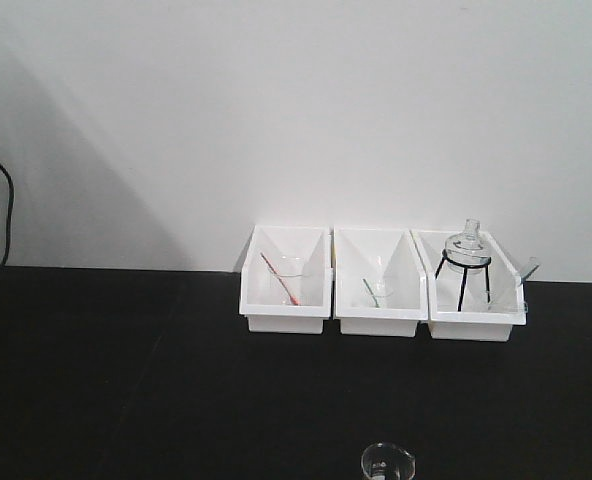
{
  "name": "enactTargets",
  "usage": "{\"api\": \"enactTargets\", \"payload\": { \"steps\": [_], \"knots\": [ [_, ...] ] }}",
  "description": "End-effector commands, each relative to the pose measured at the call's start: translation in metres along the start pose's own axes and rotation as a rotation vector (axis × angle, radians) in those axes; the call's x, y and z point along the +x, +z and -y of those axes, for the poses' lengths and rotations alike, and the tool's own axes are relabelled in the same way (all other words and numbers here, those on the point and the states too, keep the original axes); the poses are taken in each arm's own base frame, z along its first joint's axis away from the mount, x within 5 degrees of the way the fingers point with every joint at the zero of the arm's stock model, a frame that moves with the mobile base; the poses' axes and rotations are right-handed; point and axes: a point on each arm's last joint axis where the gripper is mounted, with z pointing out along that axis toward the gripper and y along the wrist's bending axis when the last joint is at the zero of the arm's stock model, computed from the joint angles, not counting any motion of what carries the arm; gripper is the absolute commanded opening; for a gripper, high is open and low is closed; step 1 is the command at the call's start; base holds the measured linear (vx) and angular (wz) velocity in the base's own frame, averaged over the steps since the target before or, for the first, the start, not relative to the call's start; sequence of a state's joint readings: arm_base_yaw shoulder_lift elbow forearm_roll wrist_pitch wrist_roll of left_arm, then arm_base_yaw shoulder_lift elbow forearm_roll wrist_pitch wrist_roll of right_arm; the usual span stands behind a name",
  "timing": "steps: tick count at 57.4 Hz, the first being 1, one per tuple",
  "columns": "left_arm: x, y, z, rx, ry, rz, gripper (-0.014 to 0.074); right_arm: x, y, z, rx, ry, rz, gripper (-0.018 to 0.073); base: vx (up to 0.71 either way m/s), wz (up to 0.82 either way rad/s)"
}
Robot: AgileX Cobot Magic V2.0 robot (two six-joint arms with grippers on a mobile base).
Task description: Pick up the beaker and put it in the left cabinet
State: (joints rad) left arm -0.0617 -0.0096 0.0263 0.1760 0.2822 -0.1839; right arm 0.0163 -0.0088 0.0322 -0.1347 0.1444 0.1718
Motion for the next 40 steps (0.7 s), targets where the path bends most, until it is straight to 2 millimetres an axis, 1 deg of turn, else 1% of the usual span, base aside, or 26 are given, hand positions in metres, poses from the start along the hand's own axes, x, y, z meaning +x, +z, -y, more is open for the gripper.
{"api": "enactTargets", "payload": {
  "steps": [1,40],
  "knots": [
    [-0.0112,-0.0026,0.0014,0.017,-0.006,0.108,0.0004,-0.0073,-0.0012,-0.0008,-0.007,-0.014,0.092,-0.0004,0.0,0.0],
    [-0.0112,-0.0026,0.0014,0.017,-0.006,0.108,0.0004,-0.0073,-0.0012,-0.0008,-0.006,-0.014,0.092,-0.0004,0.0,0.0]
  ]
}}
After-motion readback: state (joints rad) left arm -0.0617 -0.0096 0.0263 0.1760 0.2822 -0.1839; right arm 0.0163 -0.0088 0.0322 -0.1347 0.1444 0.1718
